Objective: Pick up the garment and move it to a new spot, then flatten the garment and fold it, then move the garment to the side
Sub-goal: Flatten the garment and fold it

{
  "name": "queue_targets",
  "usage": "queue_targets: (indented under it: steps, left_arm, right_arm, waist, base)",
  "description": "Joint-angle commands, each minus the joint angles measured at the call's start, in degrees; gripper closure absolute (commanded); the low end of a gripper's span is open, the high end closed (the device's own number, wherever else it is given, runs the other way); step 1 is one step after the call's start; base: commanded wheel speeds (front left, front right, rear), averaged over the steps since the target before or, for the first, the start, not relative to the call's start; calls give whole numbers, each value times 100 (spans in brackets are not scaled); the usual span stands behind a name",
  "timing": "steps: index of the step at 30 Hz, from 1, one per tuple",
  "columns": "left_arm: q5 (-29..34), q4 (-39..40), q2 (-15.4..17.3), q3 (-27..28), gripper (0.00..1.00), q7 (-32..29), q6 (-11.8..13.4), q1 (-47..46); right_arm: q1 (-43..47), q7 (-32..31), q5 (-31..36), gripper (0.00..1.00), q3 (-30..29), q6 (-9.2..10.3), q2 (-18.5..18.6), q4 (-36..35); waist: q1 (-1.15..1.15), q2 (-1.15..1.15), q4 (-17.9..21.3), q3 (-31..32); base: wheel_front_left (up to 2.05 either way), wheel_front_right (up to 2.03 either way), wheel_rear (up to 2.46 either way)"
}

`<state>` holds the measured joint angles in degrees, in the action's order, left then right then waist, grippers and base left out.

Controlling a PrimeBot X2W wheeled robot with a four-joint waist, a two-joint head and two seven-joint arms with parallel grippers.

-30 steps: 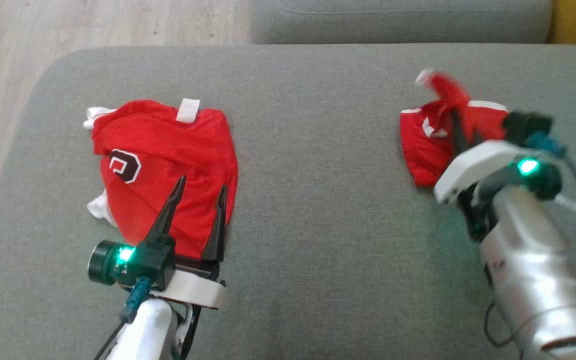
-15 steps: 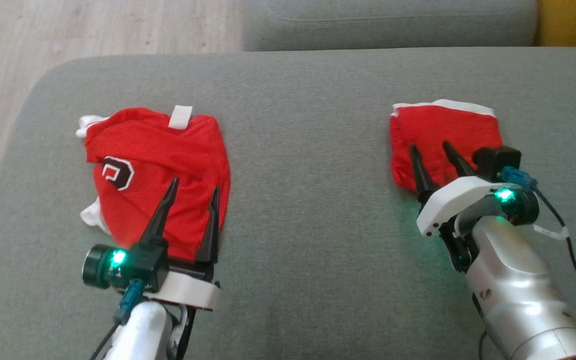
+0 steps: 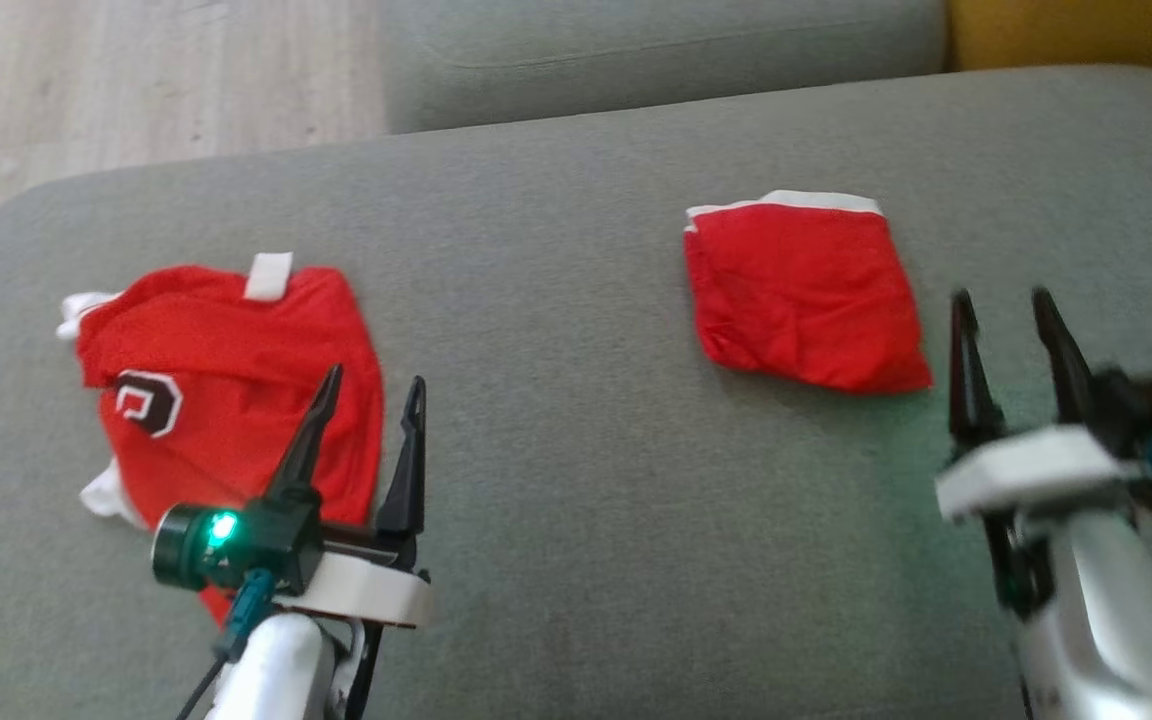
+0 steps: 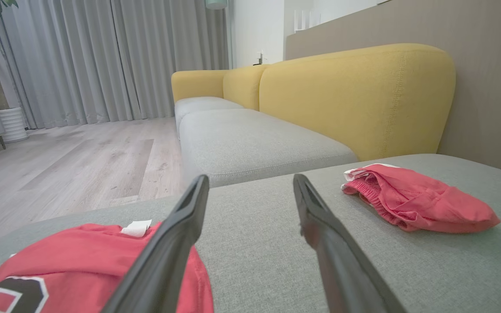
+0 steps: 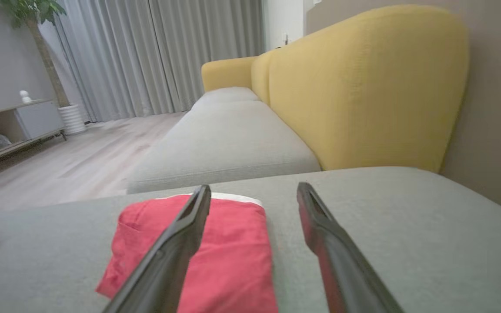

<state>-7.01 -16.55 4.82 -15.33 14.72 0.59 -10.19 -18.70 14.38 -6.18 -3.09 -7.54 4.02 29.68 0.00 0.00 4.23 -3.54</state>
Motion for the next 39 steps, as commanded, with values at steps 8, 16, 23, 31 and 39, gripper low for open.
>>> queue_targets:
  steps: [8,16,23,31,39]
  left_arm:
    - [29,240,1,296,0,28,34,-58]
    - [100,233,-44,234,0,28,-67,-161]
    - [160,161,-74,149,0,28,-158,-312]
    - [178,131,-90,138,0,28,-203,-438]
    - [188,101,-116,103,0,28,-224,-526]
  right_arm:
    - [787,61,45,0,35,5,-111,-1140]
    - [542,62,253,100,-51,5,-113,-1169]
    - [-94,61,892,100,-265,5,-113,-336]
    - [-641,-58,1297,100,-325,5,-113,859]
    - [-1101,24,935,100,383,5,-113,1837]
  waist:
    - [0,0,224,-75]
    - [0,0,-14,-274]
    - [0,0,-468,-608]
    - [0,0,-758,-802]
    - [0,0,-865,-886]
  base:
    - [0,0,0]
    - [0,0,0]
    - [0,0,0]
    - [0,0,0]
    - [0,0,0]
